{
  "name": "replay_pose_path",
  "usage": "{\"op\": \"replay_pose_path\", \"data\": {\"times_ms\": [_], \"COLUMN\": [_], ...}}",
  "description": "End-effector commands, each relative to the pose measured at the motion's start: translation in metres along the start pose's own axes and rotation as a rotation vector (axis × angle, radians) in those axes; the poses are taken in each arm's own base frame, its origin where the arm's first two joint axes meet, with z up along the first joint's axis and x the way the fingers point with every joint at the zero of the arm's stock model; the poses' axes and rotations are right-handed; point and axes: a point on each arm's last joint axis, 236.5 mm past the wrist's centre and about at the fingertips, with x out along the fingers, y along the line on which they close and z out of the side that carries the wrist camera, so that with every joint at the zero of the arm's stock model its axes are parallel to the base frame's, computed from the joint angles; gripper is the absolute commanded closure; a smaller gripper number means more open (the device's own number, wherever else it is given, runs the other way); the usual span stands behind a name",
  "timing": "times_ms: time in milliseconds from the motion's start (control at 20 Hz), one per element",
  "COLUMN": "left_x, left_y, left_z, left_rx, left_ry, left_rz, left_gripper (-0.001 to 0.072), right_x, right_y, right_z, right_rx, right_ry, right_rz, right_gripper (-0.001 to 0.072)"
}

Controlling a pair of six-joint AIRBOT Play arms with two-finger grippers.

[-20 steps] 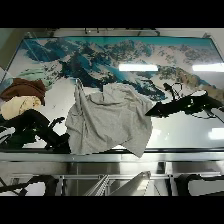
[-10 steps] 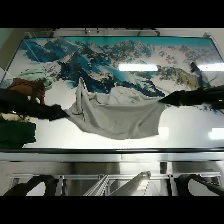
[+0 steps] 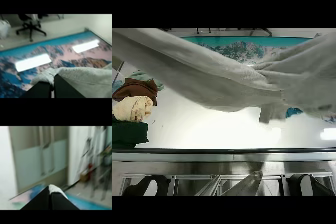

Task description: Fold the shirts.

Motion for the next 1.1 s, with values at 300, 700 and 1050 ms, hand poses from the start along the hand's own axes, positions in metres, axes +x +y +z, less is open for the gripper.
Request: {"op": "replay_pose_path", "data": {"times_ms": [300, 700, 1050], "left_x": [0.044, 0.209, 0.29], "left_y": [0.072, 0.099, 0.161], "left_z": [-0.077, -0.279, -0.4], "left_rx": [-0.162, -0.409, -0.521], "left_ry": [0.297, 0.612, 0.771], "left_rz": [0.016, -0.178, -0.112], "left_gripper": [0.0691, 0.0691, 0.0693], "right_x": [0.008, 0.076, 0.075], "right_y": [-0.061, -0.13, -0.215], "right_z": [-0.036, -0.314, -0.459], "right_rx": [0.26, 0.67, 0.843], "right_ry": [0.104, 0.62, 0.679], "right_rz": [-0.024, -0.025, -0.209], "right_gripper": [0.0698, 0.0698, 0.0698]}}
